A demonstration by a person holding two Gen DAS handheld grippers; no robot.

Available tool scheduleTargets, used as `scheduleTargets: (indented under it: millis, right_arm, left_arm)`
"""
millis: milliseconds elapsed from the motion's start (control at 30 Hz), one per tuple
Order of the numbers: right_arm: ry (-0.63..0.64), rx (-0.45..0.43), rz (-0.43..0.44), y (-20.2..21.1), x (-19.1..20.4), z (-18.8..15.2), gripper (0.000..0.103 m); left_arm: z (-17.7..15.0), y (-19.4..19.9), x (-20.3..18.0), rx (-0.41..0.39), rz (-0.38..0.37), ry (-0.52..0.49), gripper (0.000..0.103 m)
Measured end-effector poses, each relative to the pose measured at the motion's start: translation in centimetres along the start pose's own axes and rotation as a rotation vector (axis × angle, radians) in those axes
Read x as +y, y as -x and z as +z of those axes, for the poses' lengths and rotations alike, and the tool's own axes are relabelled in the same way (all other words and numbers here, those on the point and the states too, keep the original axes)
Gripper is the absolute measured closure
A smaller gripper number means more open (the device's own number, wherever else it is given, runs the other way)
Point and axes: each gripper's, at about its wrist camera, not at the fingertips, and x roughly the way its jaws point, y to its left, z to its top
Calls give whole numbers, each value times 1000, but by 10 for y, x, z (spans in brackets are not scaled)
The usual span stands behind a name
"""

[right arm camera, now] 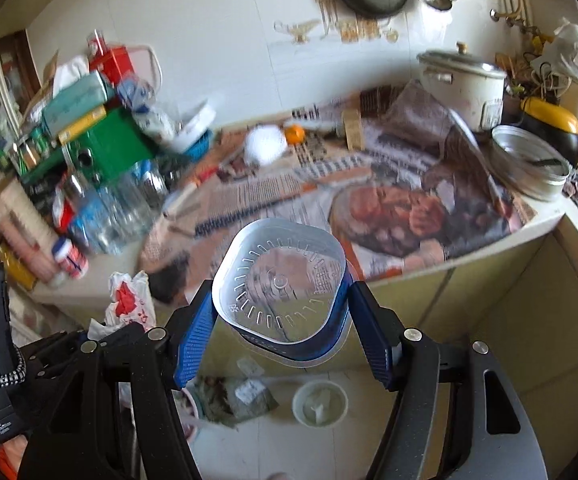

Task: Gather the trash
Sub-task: 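Carry the blue cup and plastic bag down toward the white bucket, then open the right gripper over the bucket while the left gripper releases the bag into it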

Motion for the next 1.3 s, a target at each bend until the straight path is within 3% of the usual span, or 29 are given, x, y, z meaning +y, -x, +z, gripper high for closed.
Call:
scheduleTargets:
  millis: [333, 733, 967, 1100, 1300]
  right_arm:
    - [29, 191, 22, -87, -44, -76, 40]
    - [57, 381, 78, -247, -66, -195, 40]
    - [112, 419, 118, -292, -55, -224, 39]
    - [146, 415, 111, -296, -50, -225, 33]
    - [138, 396, 99, -289, -72, -215, 32]
  left_arm:
    - [-92, -100, -11, 126, 9, 134, 75]
    - [-207, -236, 36, 246, 99, 210, 75]
    - [-230, -286, 48, 272, 108, 237, 75]
    - [-231, -302, 44, 283, 92, 242, 74]
    - [-219, -322, 24, 296, 34, 226, 74]
